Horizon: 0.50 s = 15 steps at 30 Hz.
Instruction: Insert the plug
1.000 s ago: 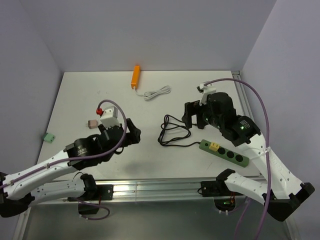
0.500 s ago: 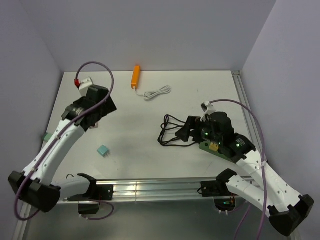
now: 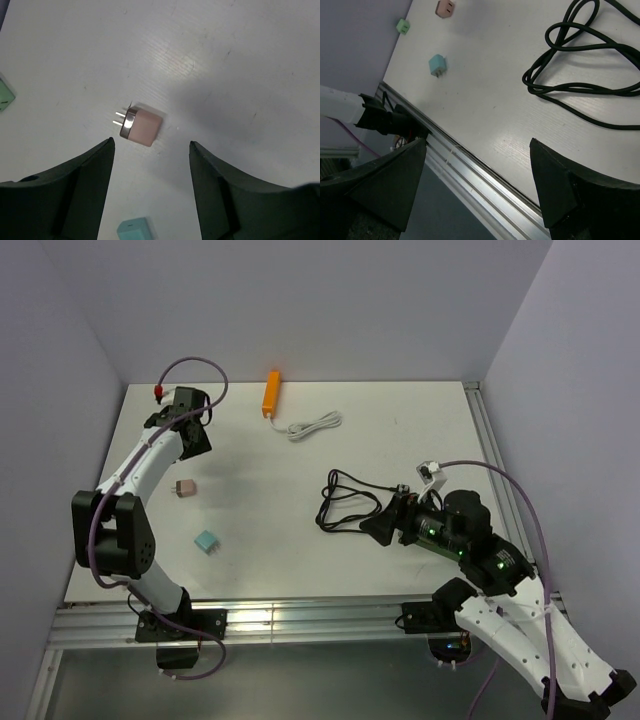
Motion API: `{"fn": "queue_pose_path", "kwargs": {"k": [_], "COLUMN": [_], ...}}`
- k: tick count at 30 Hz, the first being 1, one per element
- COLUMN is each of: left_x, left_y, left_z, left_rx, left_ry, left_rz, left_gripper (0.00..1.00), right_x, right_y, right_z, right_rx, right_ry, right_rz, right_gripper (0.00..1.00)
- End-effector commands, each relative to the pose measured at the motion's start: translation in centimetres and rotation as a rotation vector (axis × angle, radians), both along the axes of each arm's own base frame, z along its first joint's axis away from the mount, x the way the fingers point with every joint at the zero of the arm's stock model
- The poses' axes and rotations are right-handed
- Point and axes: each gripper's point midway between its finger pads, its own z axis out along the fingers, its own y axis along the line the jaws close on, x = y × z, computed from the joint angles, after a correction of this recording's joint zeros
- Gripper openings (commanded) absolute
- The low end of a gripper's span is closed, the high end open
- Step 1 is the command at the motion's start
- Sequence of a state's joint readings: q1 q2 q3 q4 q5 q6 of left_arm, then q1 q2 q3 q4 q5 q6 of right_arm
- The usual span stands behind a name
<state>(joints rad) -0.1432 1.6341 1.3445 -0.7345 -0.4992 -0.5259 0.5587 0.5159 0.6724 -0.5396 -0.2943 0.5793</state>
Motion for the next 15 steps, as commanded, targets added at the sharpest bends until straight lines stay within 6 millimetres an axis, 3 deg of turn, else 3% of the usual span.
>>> {"fn": "queue_pose_path", "kwargs": {"k": [1, 5, 15], "left_x": [1.4, 0.2, -0.9], "left_y": [0.4, 0.7, 1.9], "left_z": [-0.2, -3.0, -7.2], "left_rx": [0.017, 0.028, 0.004], "left_ry": [-0.033, 0.036, 0.134], "left_rz": [-0.054, -0.044, 0.025], "left_gripper": [0.66, 0.67, 0.72], "right_x": [-0.7, -1.0, -2.1], "right_y": [-0.4, -0.4, -0.2], "right_z": [-0.1, 0.0, 0.6], "right_rx": [-0.028, -0.028, 0.009], "right_ry": [-0.042, -0.058, -0.094], "right_rz": [0.034, 0.051, 0.097], "right_gripper": [0.91, 0.92, 0.92]}}
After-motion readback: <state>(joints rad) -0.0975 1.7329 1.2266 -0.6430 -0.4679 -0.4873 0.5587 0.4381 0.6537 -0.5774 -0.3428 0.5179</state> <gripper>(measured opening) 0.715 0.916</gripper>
